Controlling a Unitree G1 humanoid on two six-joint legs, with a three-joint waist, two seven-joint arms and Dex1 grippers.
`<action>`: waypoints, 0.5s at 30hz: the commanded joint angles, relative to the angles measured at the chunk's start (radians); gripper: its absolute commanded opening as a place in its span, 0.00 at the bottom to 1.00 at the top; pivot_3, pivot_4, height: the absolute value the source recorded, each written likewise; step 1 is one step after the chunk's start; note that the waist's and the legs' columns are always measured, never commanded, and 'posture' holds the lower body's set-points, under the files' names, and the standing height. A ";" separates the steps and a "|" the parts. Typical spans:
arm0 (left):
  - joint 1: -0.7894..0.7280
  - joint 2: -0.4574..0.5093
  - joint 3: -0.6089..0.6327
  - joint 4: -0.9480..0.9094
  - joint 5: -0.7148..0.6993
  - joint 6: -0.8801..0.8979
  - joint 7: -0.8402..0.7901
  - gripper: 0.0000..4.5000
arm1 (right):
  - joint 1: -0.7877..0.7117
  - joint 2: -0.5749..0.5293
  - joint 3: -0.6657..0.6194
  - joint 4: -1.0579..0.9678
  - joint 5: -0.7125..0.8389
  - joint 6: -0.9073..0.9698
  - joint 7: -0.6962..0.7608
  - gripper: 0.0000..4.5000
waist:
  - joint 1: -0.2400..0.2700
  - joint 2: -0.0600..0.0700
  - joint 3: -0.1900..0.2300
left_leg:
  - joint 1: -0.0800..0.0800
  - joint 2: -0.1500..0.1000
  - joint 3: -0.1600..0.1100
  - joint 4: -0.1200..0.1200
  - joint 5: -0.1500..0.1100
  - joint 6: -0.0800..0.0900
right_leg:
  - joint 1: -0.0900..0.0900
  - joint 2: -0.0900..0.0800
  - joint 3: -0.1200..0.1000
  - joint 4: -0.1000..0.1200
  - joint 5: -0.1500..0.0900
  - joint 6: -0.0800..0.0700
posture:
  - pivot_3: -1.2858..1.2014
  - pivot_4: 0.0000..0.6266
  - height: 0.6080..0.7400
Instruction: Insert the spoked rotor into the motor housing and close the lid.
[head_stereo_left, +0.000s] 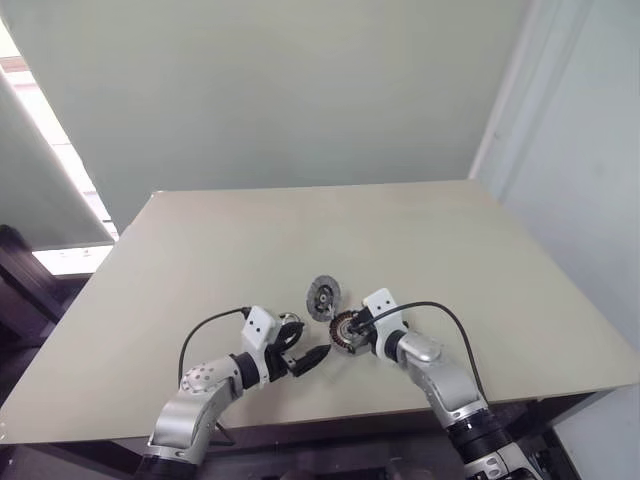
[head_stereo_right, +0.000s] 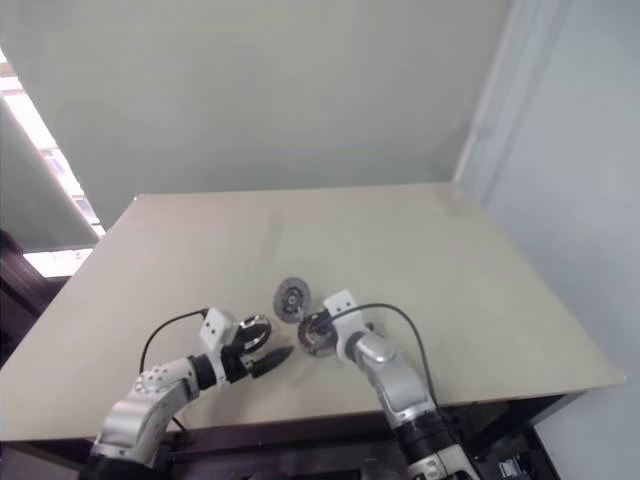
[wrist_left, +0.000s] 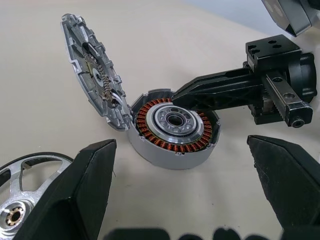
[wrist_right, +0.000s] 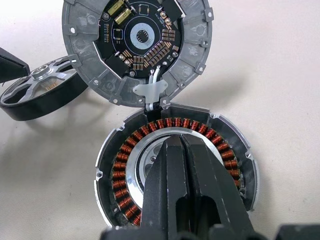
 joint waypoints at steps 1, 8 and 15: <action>-0.011 0.003 0.020 -0.022 -0.008 -0.012 0.005 1.00 | -0.018 0.003 0.012 0.023 -0.015 -0.008 0.002 0.00 | 0.000 0.000 0.000 | 0.000 0.000 0.000 0.000 0.000 0.000 | 0.000 0.000 0.000 0.000 0.000 0.000 | 0.52 0.00 1.00; -0.013 0.001 0.020 -0.019 -0.008 -0.014 0.008 1.00 | -0.023 -0.005 0.012 0.058 -0.026 -0.015 0.004 0.00 | 0.000 0.000 0.000 | 0.000 0.000 0.000 0.000 0.000 0.000 | 0.000 0.000 0.000 0.000 0.000 0.000 | 0.52 0.00 1.00; -0.019 -0.003 0.020 -0.014 -0.011 -0.015 0.011 1.00 | -0.022 0.014 -0.035 -0.019 0.031 -0.057 0.030 0.00 | 0.000 0.000 0.000 | 0.000 0.000 0.000 0.000 0.000 0.000 | 0.000 0.000 0.000 0.000 0.000 0.000 | 0.52 0.00 1.00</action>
